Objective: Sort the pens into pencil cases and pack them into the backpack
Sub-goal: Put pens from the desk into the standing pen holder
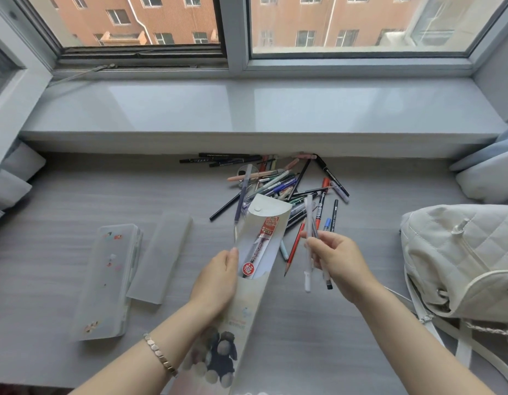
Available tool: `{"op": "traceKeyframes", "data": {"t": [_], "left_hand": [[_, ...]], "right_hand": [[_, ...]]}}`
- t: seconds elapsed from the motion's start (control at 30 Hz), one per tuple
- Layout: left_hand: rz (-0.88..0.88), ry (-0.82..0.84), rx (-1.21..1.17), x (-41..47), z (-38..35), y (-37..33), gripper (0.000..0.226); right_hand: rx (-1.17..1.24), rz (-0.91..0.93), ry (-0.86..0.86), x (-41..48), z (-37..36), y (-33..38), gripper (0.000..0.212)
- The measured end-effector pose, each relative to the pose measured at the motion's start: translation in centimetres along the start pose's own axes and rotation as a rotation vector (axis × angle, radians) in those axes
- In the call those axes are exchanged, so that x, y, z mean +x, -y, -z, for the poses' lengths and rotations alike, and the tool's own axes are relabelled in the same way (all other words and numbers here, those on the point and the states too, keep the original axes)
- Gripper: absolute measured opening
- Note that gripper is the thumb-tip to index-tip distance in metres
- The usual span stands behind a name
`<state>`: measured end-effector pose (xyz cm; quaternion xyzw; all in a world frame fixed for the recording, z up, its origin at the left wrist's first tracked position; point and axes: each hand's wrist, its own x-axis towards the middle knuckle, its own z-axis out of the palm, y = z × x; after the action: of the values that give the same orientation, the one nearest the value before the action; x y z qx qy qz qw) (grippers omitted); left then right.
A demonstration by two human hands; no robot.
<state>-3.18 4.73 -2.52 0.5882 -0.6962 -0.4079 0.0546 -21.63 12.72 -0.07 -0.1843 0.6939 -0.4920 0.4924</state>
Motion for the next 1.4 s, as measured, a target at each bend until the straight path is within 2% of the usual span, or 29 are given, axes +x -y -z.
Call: {"op": "traceKeyframes", "data": {"t": [0.2,0.37,0.53,0.6,0.73,0.83,0.87,1.03,1.13,1.2,1.3,1.4], "left_hand": [[-0.004,0.003,-0.024,0.0,0.0,-0.6,0.043],[-0.010,0.013,-0.015,0.1,-0.1,-0.6,0.043],[-0.018,0.019,-0.029,0.3,0.1,-0.9,0.043],[-0.021,0.022,-0.030,0.4,0.1,-1.0,0.042],[-0.021,0.034,-0.017,0.4,-0.1,-1.2,0.043],[-0.024,0.031,-0.008,0.4,-0.1,-1.2,0.043],[-0.026,0.028,-0.004,0.3,-0.1,-1.2,0.043],[-0.034,0.039,0.042,0.0,-0.1,-1.4,0.043],[-0.055,0.054,0.077,-0.4,-0.2,-1.8,0.041],[-0.081,0.057,0.098,-0.8,-0.3,-2.1,0.041],[-0.136,0.053,0.115,-1.4,-0.5,-2.3,0.041],[-0.165,0.036,0.121,-1.7,-0.4,-2.5,0.038]], "right_hand": [[0.062,0.063,0.077,-1.7,0.2,1.1,0.025],[0.158,0.067,0.105,-2.4,0.2,1.3,0.023],[0.269,-0.001,0.227,-2.5,0.7,1.7,0.047],[0.217,0.020,0.224,-2.5,0.9,1.7,0.047],[0.095,-0.008,0.205,-2.7,0.7,1.5,0.006],[-0.075,-0.074,0.090,-2.4,0.9,1.1,0.036],[-0.089,-0.091,0.066,-2.2,1.1,1.0,0.041],[-0.221,-0.016,0.093,-2.2,1.0,1.9,0.043],[-0.152,0.120,-0.087,-2.2,0.3,2.7,0.046],[-0.092,0.252,-0.128,-2.1,-0.3,3.1,0.043],[-0.315,0.356,-0.031,-1.7,-1.5,2.2,0.031],[-0.489,0.253,0.156,-1.3,-2.6,1.0,0.012]]}}
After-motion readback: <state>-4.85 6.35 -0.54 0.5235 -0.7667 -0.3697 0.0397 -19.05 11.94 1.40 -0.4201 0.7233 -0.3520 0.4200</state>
